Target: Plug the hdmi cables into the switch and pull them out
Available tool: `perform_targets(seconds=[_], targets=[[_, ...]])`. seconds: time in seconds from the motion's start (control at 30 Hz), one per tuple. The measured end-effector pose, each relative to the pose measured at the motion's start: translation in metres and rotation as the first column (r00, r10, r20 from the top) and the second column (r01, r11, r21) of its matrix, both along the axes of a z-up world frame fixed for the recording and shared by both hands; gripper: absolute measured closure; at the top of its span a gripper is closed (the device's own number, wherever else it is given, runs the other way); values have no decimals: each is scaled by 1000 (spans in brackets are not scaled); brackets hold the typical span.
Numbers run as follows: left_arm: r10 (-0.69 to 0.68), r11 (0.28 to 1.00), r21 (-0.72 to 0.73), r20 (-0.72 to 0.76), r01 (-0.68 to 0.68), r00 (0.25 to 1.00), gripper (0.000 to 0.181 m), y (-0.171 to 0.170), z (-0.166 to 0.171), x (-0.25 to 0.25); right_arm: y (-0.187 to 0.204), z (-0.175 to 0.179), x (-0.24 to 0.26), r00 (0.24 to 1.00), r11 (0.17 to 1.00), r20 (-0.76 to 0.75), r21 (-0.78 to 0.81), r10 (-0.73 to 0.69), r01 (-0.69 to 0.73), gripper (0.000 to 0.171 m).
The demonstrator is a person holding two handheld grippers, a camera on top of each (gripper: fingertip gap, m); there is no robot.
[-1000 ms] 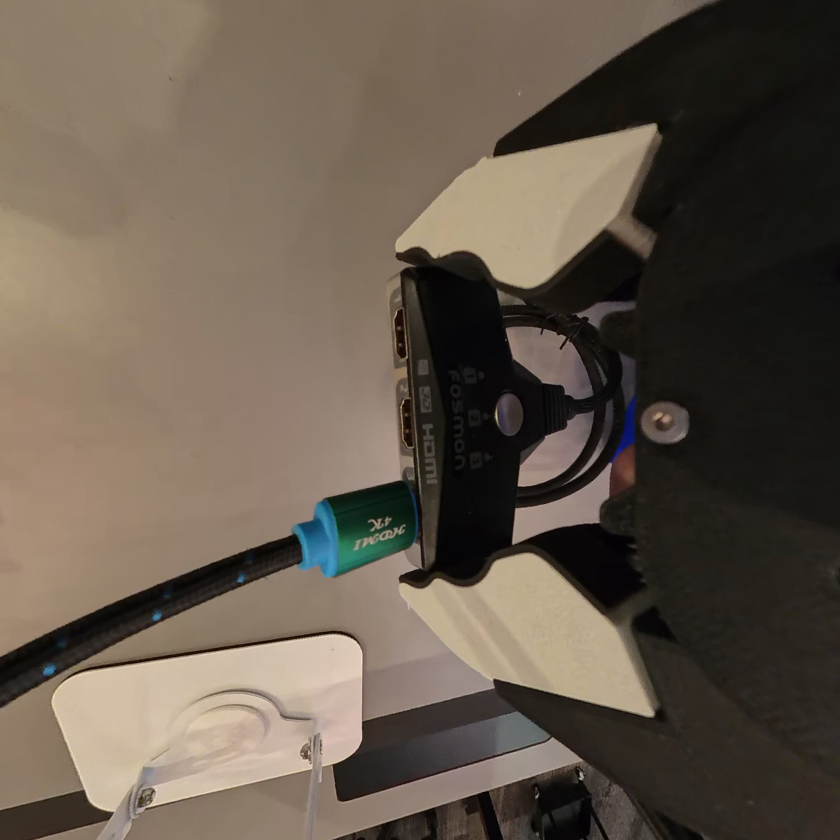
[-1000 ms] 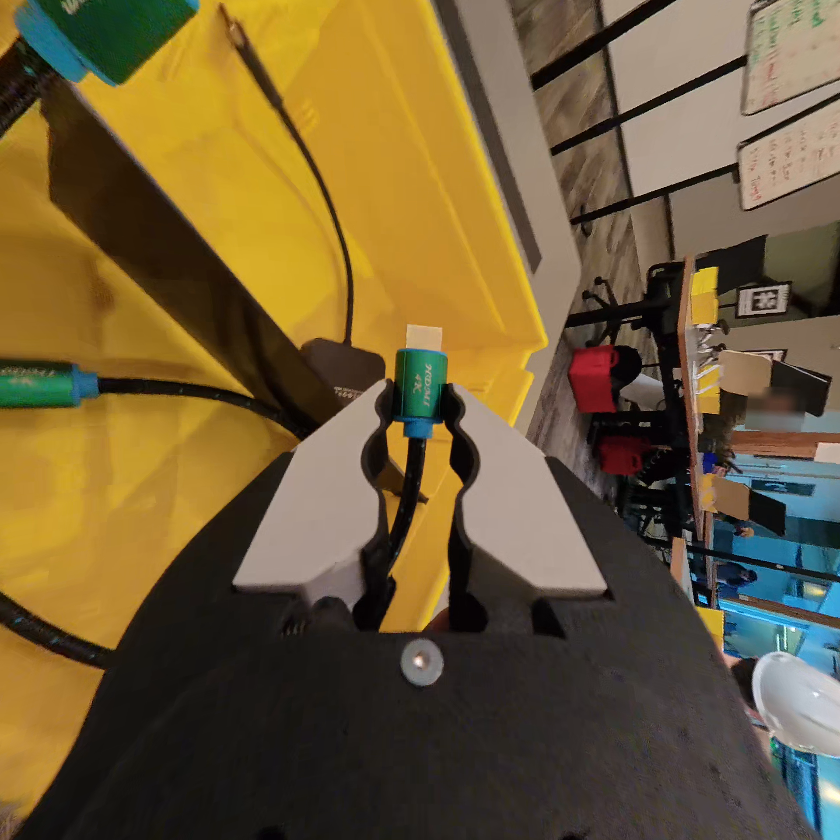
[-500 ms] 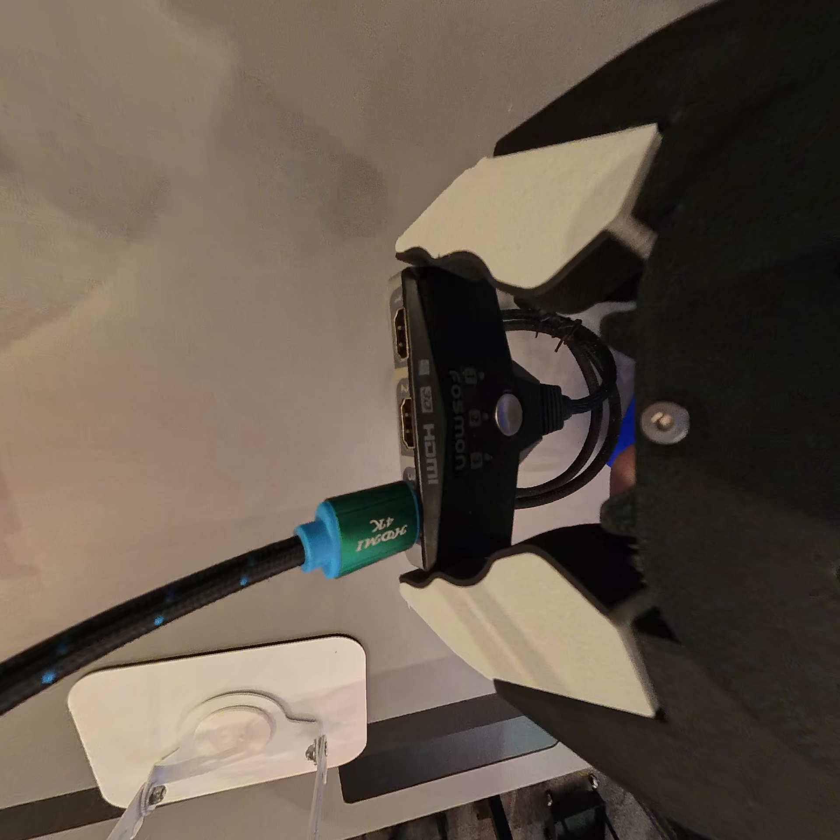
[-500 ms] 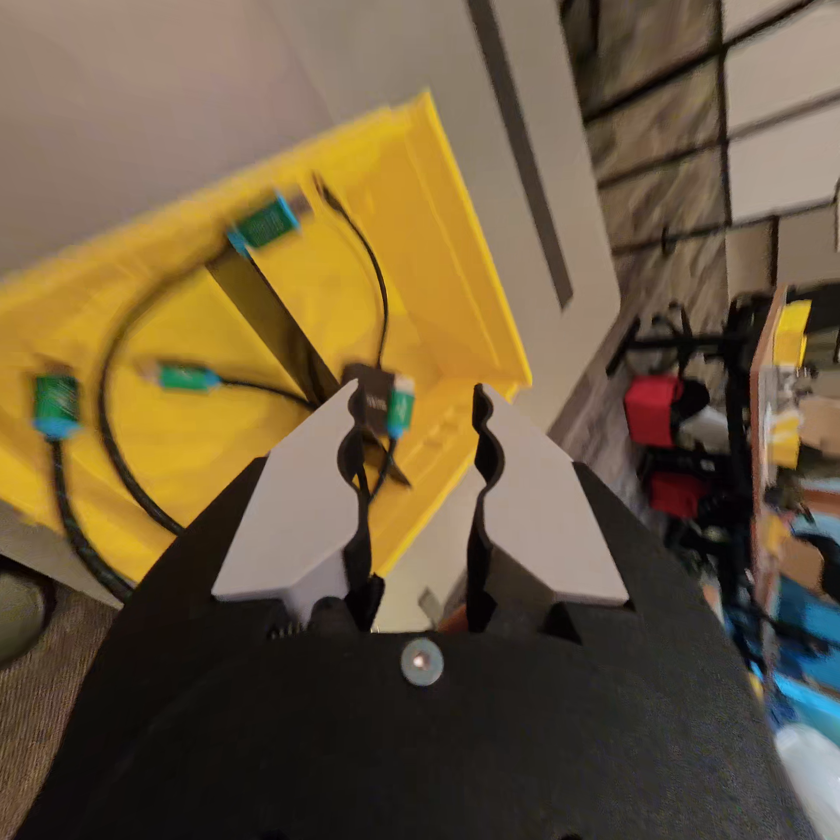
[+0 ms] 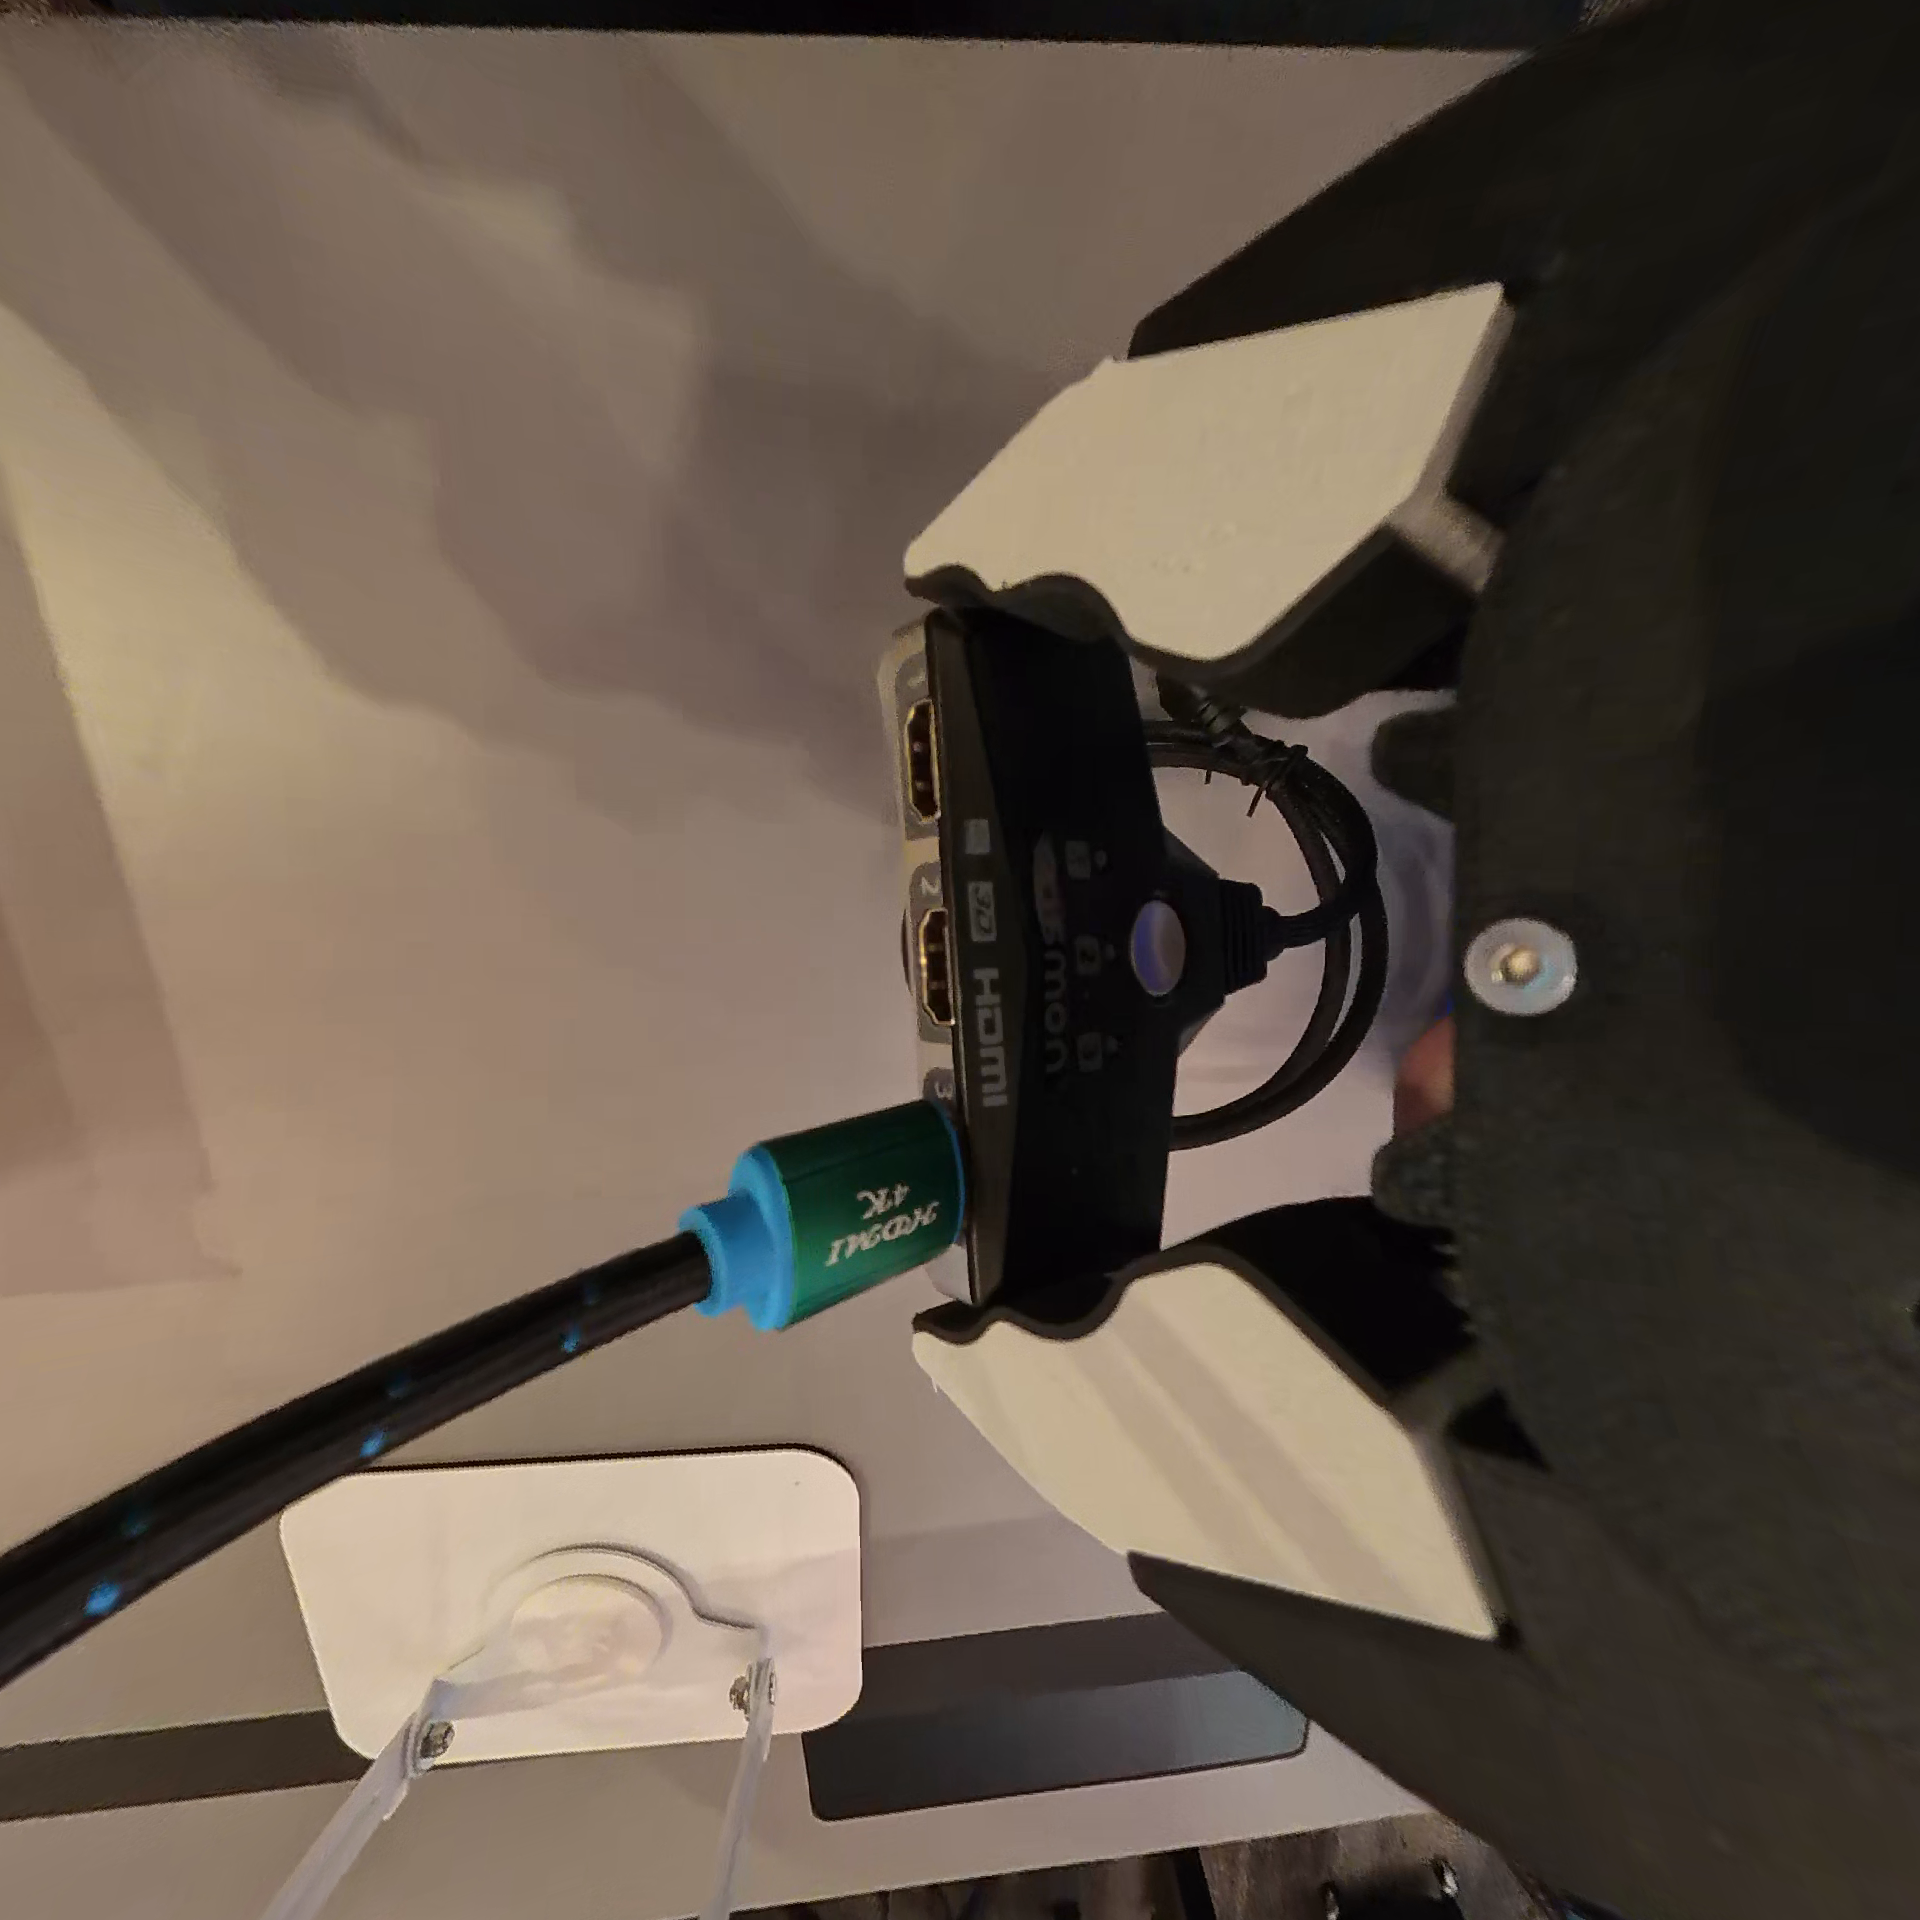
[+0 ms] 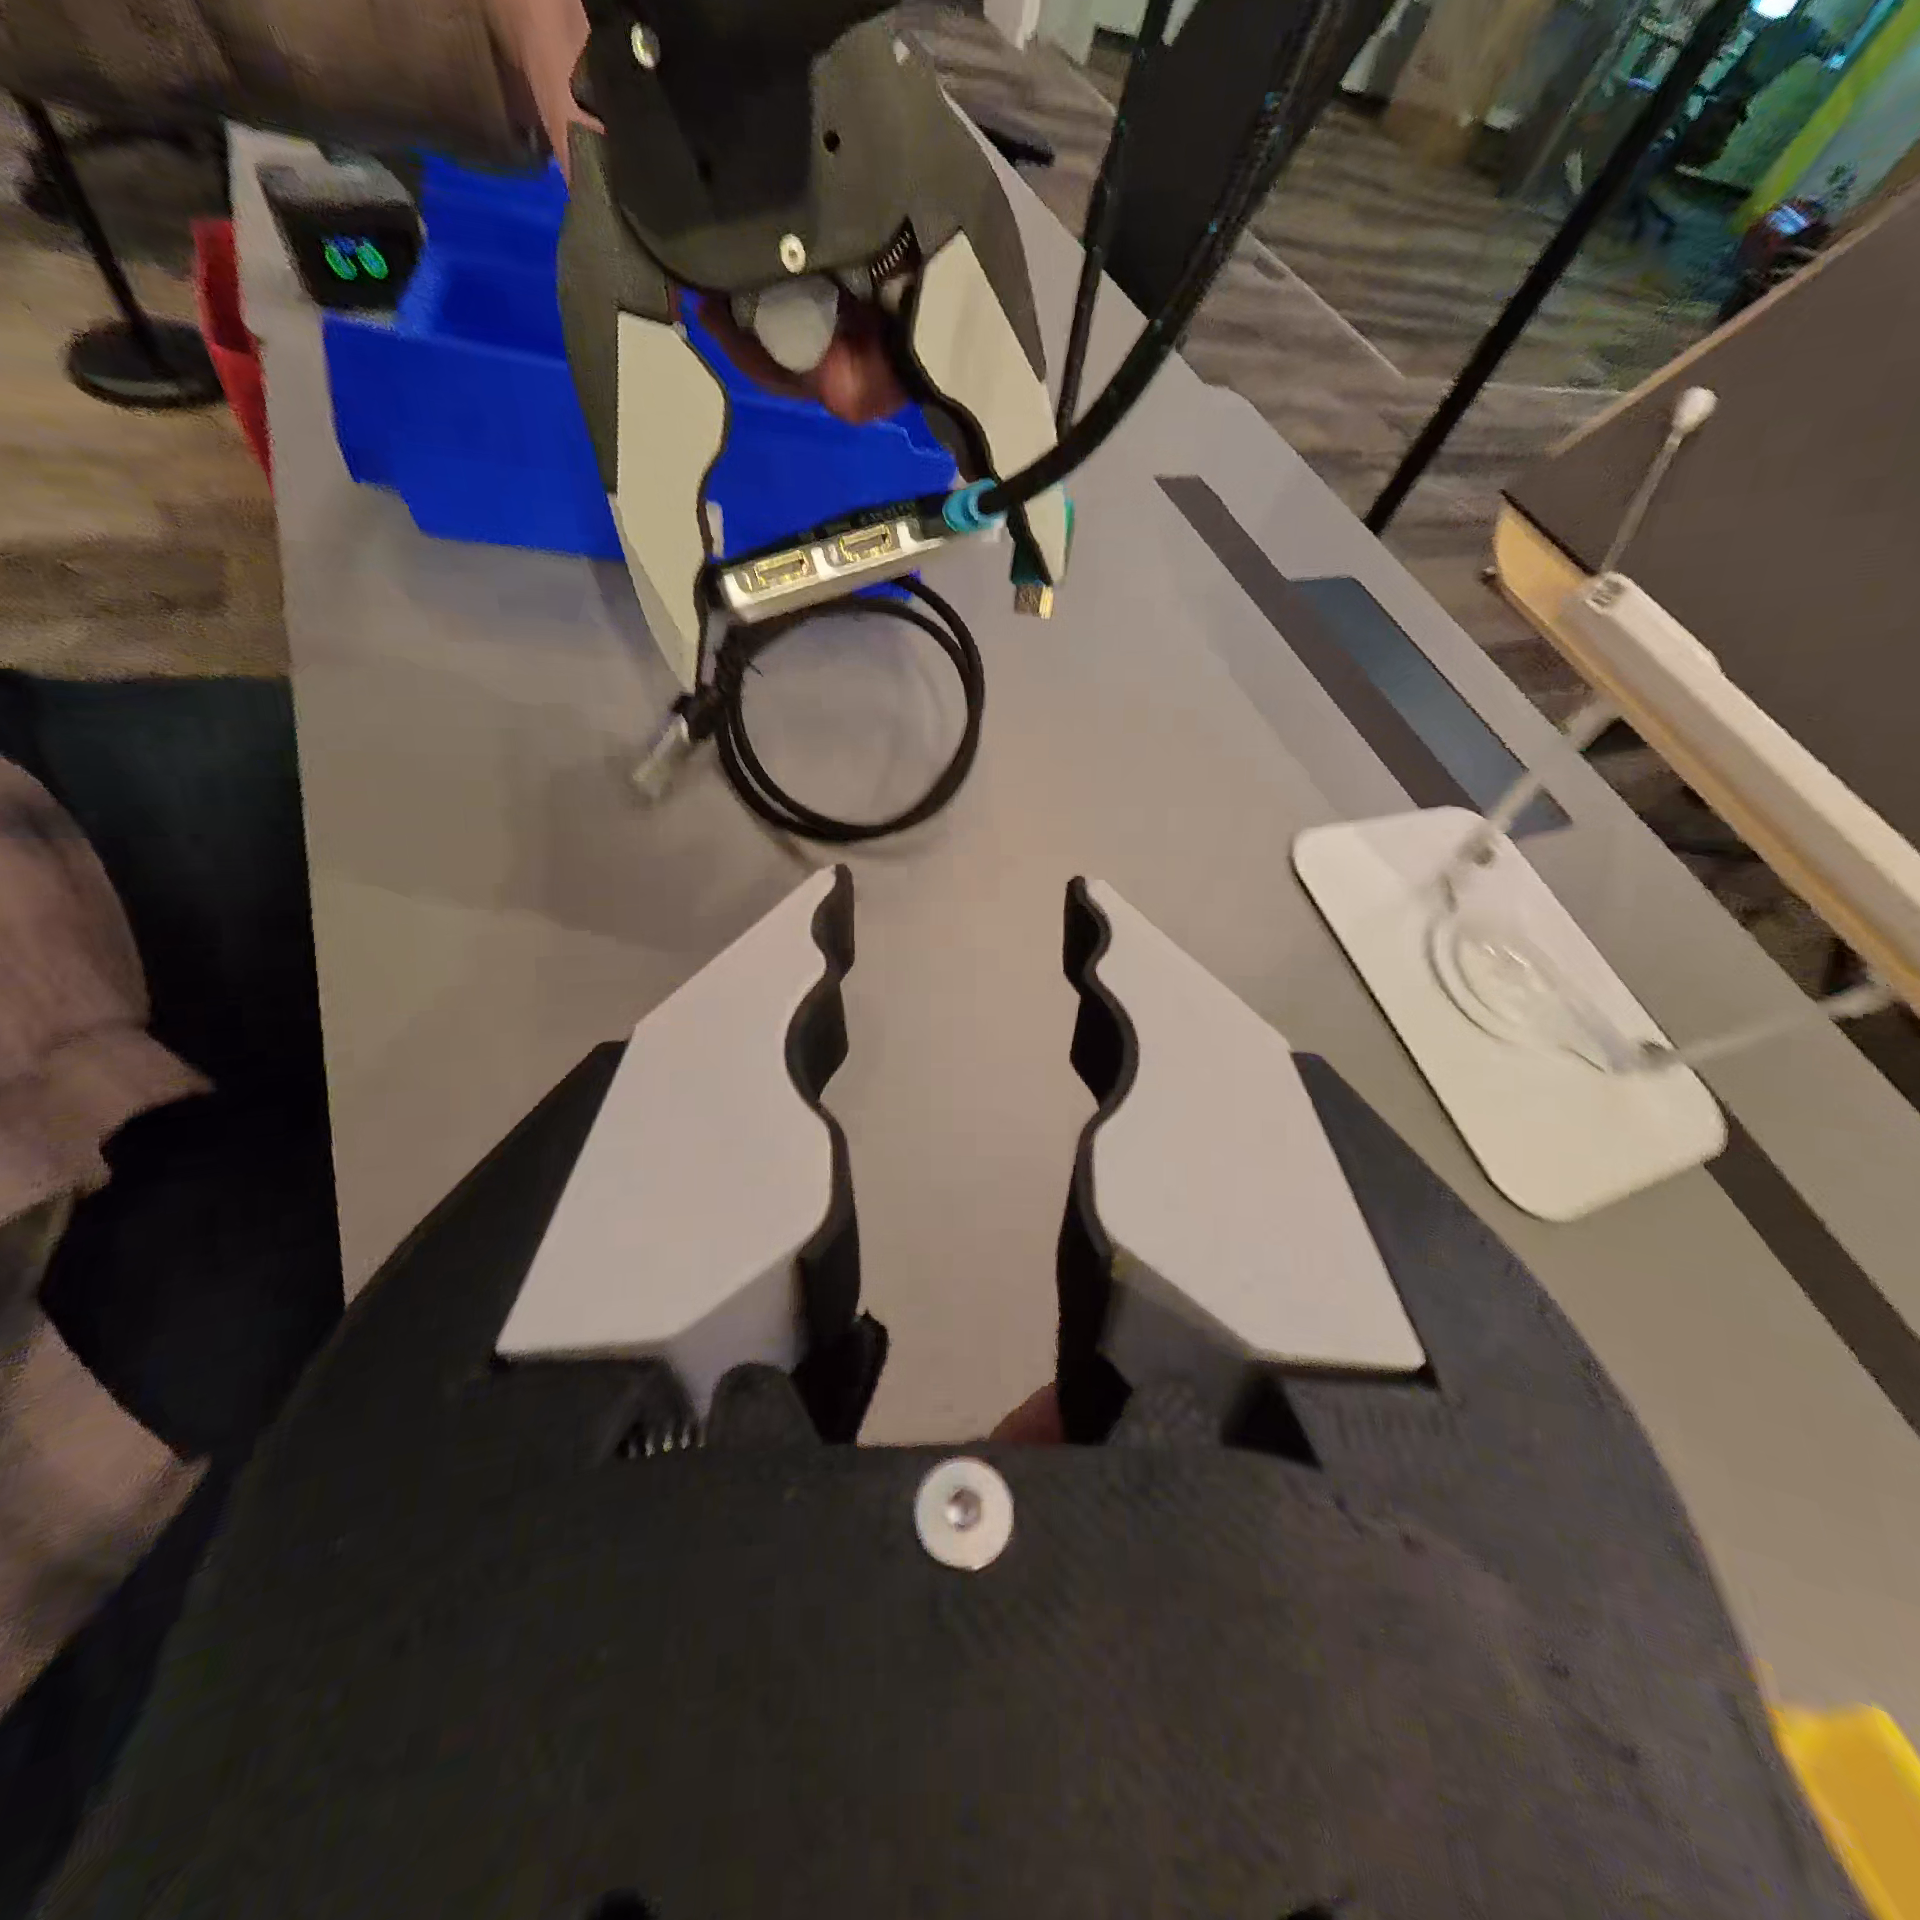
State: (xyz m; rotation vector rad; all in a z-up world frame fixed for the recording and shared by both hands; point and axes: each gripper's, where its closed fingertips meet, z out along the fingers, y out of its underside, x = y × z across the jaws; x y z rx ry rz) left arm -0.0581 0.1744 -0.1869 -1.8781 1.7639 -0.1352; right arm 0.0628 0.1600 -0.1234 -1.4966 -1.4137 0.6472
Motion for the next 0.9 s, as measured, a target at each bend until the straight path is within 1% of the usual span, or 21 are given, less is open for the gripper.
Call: perform_targets(seconds=[0.27, 0.33, 0.43, 0.6, 0.73, 0.83, 0.9], targets=[[-45, 999, -22, 57, 46, 997, 61, -16, 4, 3, 3, -4, -76, 987, 992, -102, 10, 126, -126, 131], [-54, 998, -22, 69, 56, 996, 61, -18, 5, 4, 6, -3, -90, 978, 989, -151, 4, 146, -148, 130], [-59, 997, -37, 108, 63, 992, 61, -21, 8, 5, 6, 1, -106, 959, 985, -228, 0, 170, -175, 133], [-79, 995, -50, 116, 85, 990, 61, -26, 7, 7, 5, -1, -126, 944, 977, -256, 2, 208, -215, 135], [-97, 992, -66, 111, 105, 989, 61, -30, 3, 8, 1, -1, -132, 934, 970, -265, 25, 239, -241, 152], [-103, 990, -81, 119, 113, 988, 60, -32, 1, 9, 0, -4, -132, 931, 964, -260, 3, 256, -264, 153], [-106, 989, -92, 127, 118, 986, 61, -33, 2, 10, -1, -2, -132, 924, 964, -285, -8, 254, -267, 153]])
